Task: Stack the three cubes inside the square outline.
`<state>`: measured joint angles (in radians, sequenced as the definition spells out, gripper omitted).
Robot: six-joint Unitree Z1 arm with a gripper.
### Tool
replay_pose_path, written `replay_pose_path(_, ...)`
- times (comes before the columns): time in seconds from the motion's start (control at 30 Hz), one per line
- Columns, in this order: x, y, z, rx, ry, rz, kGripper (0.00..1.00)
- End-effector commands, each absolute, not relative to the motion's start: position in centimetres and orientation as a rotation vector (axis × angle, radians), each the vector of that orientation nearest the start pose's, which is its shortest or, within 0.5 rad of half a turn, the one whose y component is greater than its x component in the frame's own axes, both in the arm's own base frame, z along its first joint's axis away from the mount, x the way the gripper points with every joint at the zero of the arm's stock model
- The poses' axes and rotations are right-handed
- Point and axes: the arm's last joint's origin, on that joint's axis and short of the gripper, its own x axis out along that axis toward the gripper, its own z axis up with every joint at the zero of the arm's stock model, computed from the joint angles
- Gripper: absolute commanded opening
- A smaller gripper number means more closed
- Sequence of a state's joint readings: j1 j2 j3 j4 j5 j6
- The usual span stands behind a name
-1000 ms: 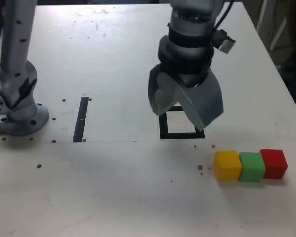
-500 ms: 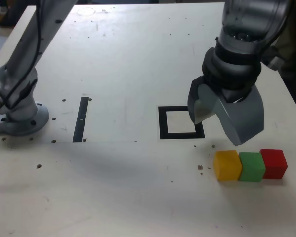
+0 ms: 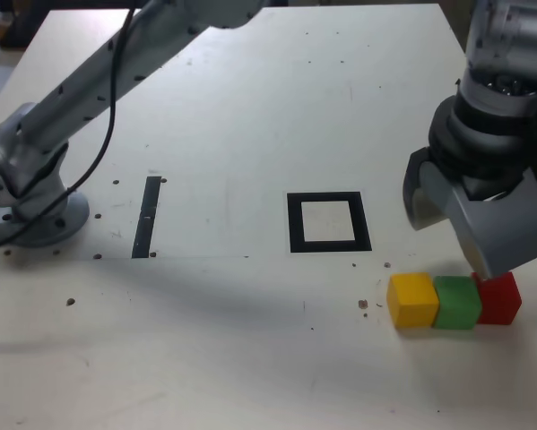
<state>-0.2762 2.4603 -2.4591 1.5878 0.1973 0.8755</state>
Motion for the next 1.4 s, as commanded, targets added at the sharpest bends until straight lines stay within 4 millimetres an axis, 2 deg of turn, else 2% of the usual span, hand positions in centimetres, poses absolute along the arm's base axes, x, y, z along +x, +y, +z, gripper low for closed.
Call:
replay_pose_path(0.0, 47.9, -12.6, 25.9, 1.087, 1.435, -0.755, 0.98)
replay_pose_path(0.3, 49.9, -13.3, 24.2, 1.16, 1.388, -0.767, 0.98)
replay_pose_path(0.53, 50.4, -14.9, 23.5, 1.21, 1.348, -0.773, 0.98)
replay_pose_path(1.03, 50.1, -18.2, 21.9, 1.354, 1.334, -0.768, 0.93)
replay_pose_path(1.37, 49.9, -19.1, 21.8, 1.395, 1.33, -0.759, 0.81)
